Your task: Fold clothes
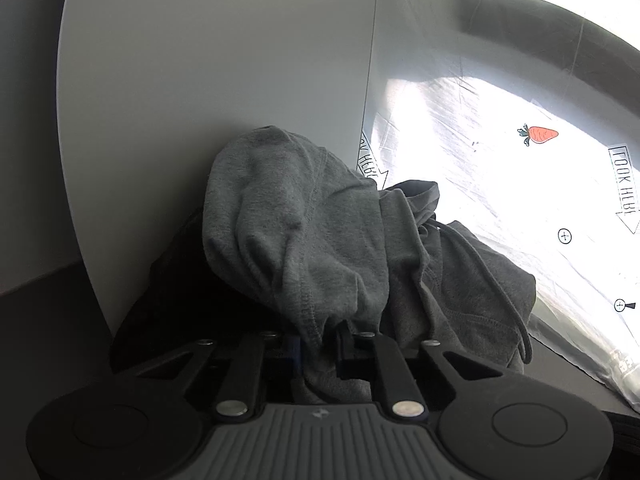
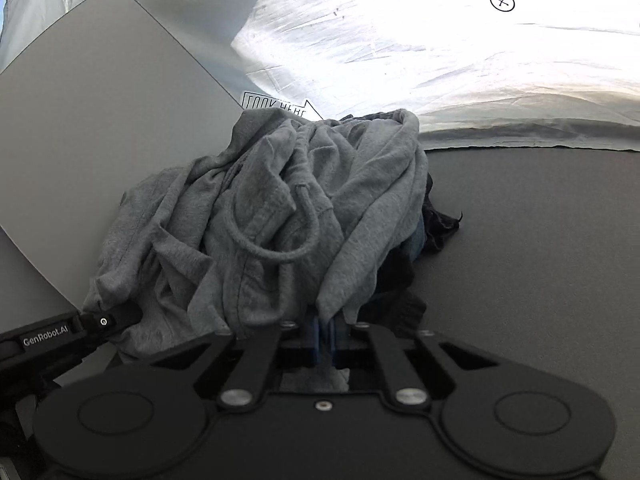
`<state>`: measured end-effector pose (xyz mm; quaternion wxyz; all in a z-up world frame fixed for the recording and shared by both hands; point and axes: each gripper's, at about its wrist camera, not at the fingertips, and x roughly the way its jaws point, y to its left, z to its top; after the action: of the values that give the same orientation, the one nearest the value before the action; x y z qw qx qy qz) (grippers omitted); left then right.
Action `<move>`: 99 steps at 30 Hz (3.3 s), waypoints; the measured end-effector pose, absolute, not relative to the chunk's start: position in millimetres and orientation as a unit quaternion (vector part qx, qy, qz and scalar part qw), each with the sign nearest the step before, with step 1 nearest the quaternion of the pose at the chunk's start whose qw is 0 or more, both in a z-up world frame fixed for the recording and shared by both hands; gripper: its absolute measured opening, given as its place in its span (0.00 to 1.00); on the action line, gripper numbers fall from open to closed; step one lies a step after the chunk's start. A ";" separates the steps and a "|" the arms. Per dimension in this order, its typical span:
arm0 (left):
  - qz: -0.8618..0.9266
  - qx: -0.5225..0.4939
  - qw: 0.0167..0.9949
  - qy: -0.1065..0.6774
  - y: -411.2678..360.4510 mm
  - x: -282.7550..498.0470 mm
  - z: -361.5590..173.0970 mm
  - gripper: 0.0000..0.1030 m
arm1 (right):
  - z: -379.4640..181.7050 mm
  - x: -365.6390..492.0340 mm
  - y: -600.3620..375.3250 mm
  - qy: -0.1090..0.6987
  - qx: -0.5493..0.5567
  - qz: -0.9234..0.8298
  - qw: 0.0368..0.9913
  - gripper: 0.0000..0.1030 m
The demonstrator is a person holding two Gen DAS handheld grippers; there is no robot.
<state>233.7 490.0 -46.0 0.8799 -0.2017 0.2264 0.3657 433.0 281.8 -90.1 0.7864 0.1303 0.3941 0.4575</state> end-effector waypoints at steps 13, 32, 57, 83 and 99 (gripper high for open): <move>0.252 -0.170 0.939 0.161 277.0 214.5 31.4 0.00 | -21.1 416.7 104.2 0.227 0.095 0.401 0.882 0.03; 0.170 -0.257 0.898 0.314 108.6 253.3 -10.5 0.16 | -66.7 461.0 -203.6 0.291 0.062 0.081 0.951 0.09; 0.269 -0.277 0.786 0.483 322.7 307.7 -132.4 0.67 | -137.8 469.7 145.7 0.322 -0.272 0.279 0.863 0.57; 0.262 -0.256 0.827 0.426 104.4 216.4 -47.8 0.68 | -62.7 369.0 -293.9 0.224 -0.134 -0.068 0.963 0.00; 0.301 -0.260 0.808 0.435 136.8 246.9 -61.9 0.77 | -78.5 412.5 -353.0 0.306 -0.045 -0.114 0.944 0.25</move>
<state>246.9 136.8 -61.9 0.8079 -0.2601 0.4346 0.3012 412.5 -353.0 -78.5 0.9441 -0.0445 0.3063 -0.1138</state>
